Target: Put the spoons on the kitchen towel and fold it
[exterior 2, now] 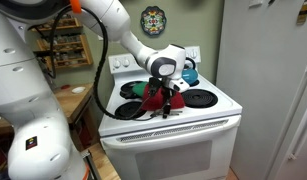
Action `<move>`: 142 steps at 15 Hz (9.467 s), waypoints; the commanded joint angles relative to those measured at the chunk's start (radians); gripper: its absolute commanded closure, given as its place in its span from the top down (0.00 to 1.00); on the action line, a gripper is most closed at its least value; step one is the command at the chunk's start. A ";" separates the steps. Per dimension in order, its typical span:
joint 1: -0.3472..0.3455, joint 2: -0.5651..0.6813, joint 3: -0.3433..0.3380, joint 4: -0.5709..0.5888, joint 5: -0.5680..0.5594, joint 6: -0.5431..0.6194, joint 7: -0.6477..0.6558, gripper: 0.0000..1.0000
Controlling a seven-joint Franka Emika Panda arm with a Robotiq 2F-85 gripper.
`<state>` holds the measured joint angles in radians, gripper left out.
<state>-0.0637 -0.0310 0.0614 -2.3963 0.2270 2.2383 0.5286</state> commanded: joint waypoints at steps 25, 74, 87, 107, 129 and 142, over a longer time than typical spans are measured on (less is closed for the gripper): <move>0.043 0.074 -0.044 0.054 0.008 0.004 0.069 0.18; 0.194 0.199 0.078 0.357 -0.304 -0.067 -0.662 0.01; 0.219 0.277 0.112 0.373 -0.376 0.037 -0.866 0.01; 0.245 0.119 0.145 0.318 -0.304 -0.319 -0.805 1.00; 0.239 0.135 0.140 0.244 -0.260 -0.155 -0.830 0.49; 0.215 0.123 0.101 0.268 -0.338 -0.099 -0.802 0.09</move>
<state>0.1588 0.1022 0.1765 -2.1180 -0.0768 2.1182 -0.2930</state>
